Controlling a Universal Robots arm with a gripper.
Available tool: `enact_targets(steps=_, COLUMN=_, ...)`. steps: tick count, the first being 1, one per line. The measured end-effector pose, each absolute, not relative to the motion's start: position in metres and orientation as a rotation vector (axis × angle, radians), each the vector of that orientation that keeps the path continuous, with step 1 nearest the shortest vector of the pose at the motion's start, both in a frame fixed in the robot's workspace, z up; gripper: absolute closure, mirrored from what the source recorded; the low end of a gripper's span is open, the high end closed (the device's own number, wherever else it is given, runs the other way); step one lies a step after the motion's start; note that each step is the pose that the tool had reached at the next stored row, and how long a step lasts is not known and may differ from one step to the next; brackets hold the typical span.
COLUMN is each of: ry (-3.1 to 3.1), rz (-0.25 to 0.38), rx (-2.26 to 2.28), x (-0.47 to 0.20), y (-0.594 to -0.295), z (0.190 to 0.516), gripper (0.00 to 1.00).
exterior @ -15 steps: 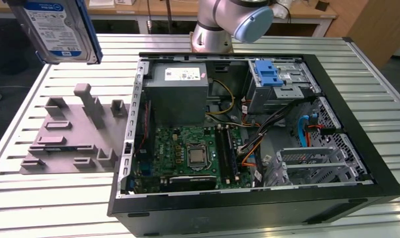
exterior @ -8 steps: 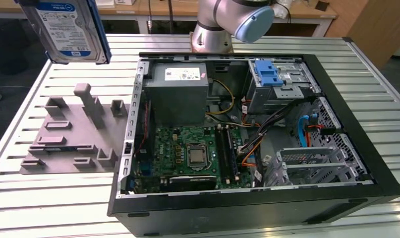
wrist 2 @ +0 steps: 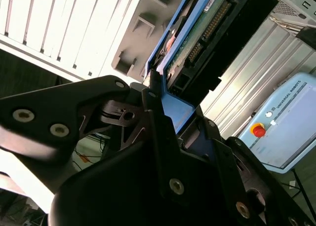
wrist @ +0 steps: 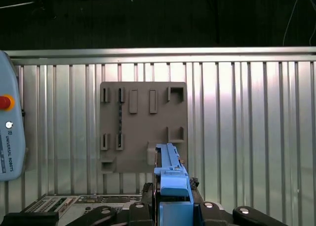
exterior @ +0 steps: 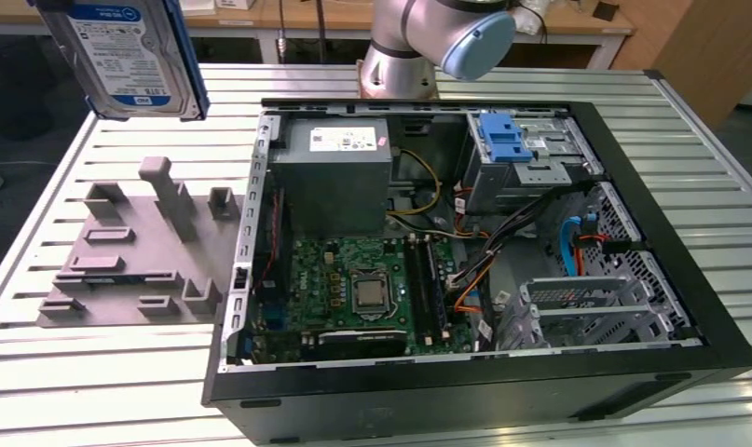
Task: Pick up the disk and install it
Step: 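Pick up the disk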
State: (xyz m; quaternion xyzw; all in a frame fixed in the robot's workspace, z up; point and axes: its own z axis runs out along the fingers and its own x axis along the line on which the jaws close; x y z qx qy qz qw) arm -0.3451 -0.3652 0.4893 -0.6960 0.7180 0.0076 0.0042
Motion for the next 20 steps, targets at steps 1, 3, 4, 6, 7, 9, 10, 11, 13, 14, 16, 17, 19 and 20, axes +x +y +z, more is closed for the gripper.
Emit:
enact_targets(steps=1, ry=2.250, rz=0.024, rx=-2.181, x=-0.345, y=-0.365, z=0.489, gripper=0.64)
enact_targets(steps=3, ry=2.250, rz=0.024, rx=-2.181, x=-0.345, y=-0.368, z=0.489, gripper=0.64)
enact_targets(steps=4, ry=2.250, rz=0.024, rx=-2.181, x=-0.345, y=-0.371, z=0.489, gripper=0.64)
enact_targets(steps=6, ry=2.250, rz=0.024, rx=-2.181, x=-0.345, y=-0.378, z=0.489, gripper=0.64)
enact_targets(steps=7, ry=2.250, rz=0.024, rx=-2.181, x=-0.345, y=-0.383, z=0.489, gripper=0.64)
enact_targets(steps=9, ry=2.250, rz=0.024, rx=-2.181, x=-0.345, y=-0.390, z=0.489, gripper=0.64)
enact_targets(steps=10, ry=2.250, rz=0.024, rx=-2.181, x=-0.344, y=-0.393, z=0.489, gripper=0.64)
enact_targets(steps=11, ry=2.250, rz=0.024, rx=-2.180, x=-0.342, y=-0.395, z=0.489, gripper=0.64)
enact_targets(steps=13, ry=2.250, rz=0.024, rx=-2.181, x=-0.335, y=-0.397, z=0.489, gripper=0.64)
enact_targets(steps=14, ry=2.250, rz=0.024, rx=-2.181, x=-0.331, y=-0.397, z=0.489, gripper=0.64)
enact_targets(steps=16, ry=2.250, rz=0.024, rx=-2.180, x=-0.322, y=-0.397, z=0.489, gripper=0.64)
enact_targets(steps=17, ry=2.250, rz=0.024, rx=-2.181, x=-0.317, y=-0.397, z=0.489, gripper=0.64)
enact_targets(steps=19, ry=2.250, rz=0.024, rx=-2.181, x=-0.308, y=-0.397, z=0.489, gripper=0.64)
enact_targets(steps=20, ry=2.250, rz=0.024, rx=-2.181, x=-0.303, y=-0.397, z=0.488, gripper=0.64)
